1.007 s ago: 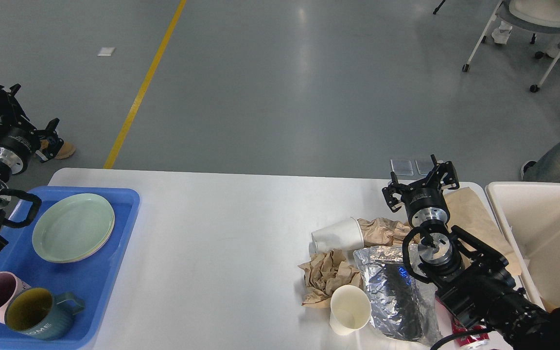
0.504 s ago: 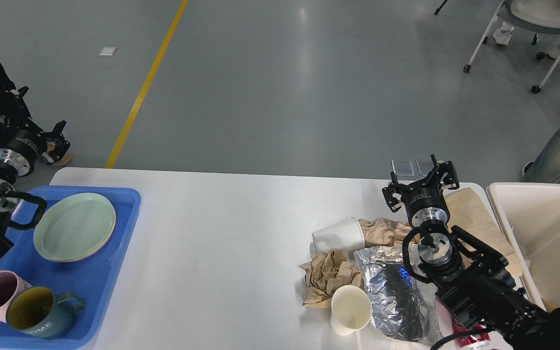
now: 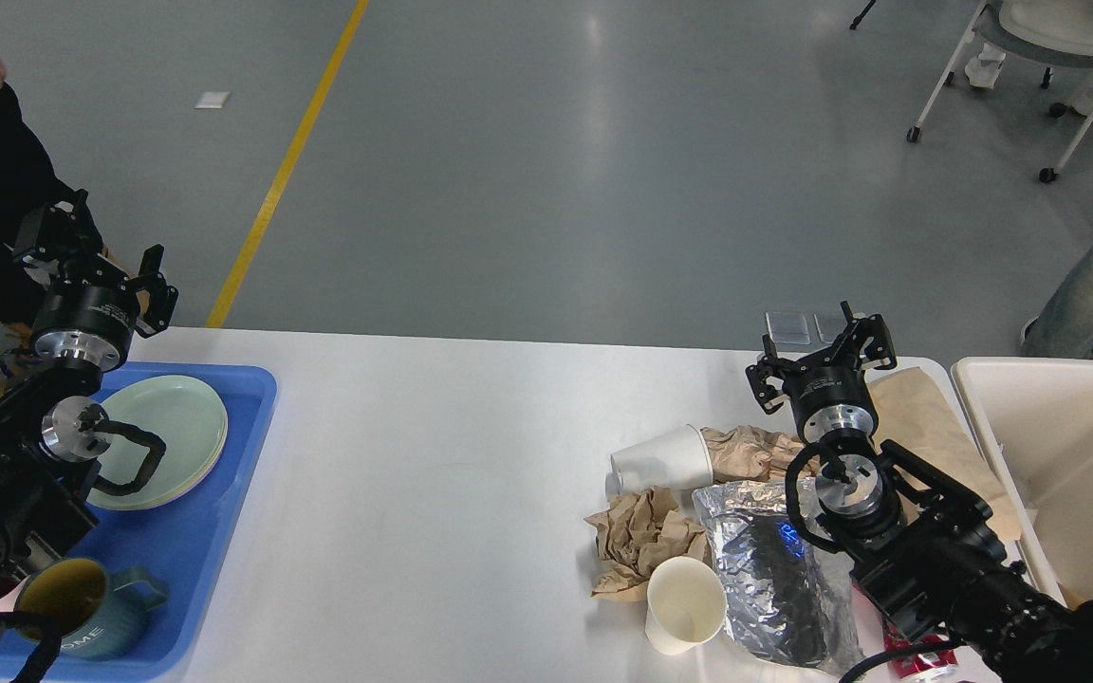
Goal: Tidy desktop
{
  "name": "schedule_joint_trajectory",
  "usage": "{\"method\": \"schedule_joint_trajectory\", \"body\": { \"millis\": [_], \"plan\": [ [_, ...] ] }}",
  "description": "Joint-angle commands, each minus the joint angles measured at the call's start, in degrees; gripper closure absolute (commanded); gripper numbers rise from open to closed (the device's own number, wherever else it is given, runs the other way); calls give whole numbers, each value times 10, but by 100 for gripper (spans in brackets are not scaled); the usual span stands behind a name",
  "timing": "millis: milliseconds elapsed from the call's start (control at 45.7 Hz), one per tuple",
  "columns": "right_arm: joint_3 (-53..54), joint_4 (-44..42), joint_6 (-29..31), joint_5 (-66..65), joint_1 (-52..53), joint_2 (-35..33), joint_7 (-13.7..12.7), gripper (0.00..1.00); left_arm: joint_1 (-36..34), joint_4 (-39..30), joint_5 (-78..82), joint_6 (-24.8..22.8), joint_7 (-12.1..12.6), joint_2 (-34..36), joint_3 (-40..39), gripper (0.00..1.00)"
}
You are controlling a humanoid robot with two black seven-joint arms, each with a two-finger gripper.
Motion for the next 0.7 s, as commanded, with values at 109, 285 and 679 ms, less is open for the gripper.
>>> {"method": "schedule_joint_trajectory", "body": {
  "millis": [109, 285, 679],
  "plan": [
    [0, 0, 0, 0, 0, 0, 0, 0, 3, 0, 1, 4, -16, -19, -1, 4],
    [0, 0, 0, 0, 0, 0, 0, 0, 17, 1, -5, 3, -15, -37, -6, 4],
    [0, 0, 0, 0, 0, 0, 0, 0, 33, 0, -7, 0, -20, -45, -12, 4]
  ]
}}
